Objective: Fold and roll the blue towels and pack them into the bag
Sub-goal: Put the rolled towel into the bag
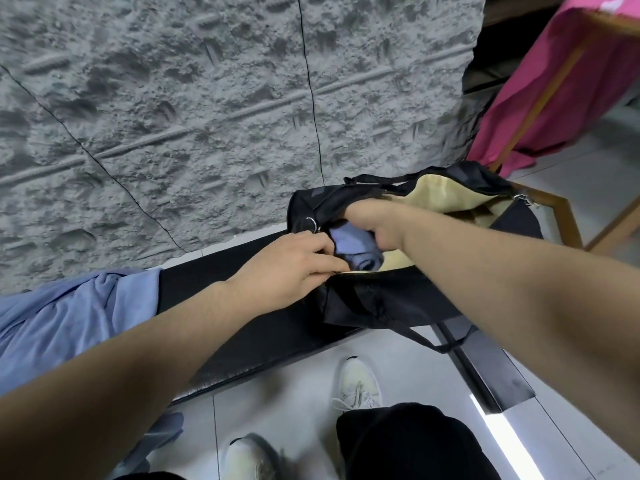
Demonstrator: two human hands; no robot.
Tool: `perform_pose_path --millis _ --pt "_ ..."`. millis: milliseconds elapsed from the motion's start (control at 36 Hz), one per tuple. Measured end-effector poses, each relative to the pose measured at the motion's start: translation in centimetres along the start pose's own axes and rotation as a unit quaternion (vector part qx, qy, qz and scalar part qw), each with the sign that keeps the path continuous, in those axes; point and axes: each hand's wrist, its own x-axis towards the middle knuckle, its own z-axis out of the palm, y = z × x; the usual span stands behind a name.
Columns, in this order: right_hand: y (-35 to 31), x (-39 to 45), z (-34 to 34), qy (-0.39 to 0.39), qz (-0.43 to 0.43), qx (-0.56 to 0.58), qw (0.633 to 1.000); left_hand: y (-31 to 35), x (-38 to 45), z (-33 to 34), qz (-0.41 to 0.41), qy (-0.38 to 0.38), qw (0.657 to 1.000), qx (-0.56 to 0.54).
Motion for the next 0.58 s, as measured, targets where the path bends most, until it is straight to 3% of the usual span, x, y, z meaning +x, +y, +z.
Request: perform_pose_path --millis 83,194,333,472,583 --pt "0.9 1.0 1.4 -0.028 0.020 0.077 0.996 -0.1 0.0 0.4 -0.002 0.006 1.000 -0.015" --pt "1.5 2.0 2.3 0.052 -0.028 -0.004 0.998 -0.3 -0.7 0.6 0.003 0.011 1.000 -0.008" --pt "1.6 2.1 3.6 0.102 -0.014 -0.205 0.973 0.0 -0.8 0.0 -0.019 0.027 0.999 -0.040" --pt "1.7 2.6 3.6 0.098 -0.043 -0.430 0.896 -0.1 -0.5 -0.8 -0.048 0.005 0.999 0.023" --pt "1.0 1.3 4.4 0.091 -0.099 -0.457 0.879 -0.6 -1.2 -0.5 -0.067 0.068 0.989 0.111"
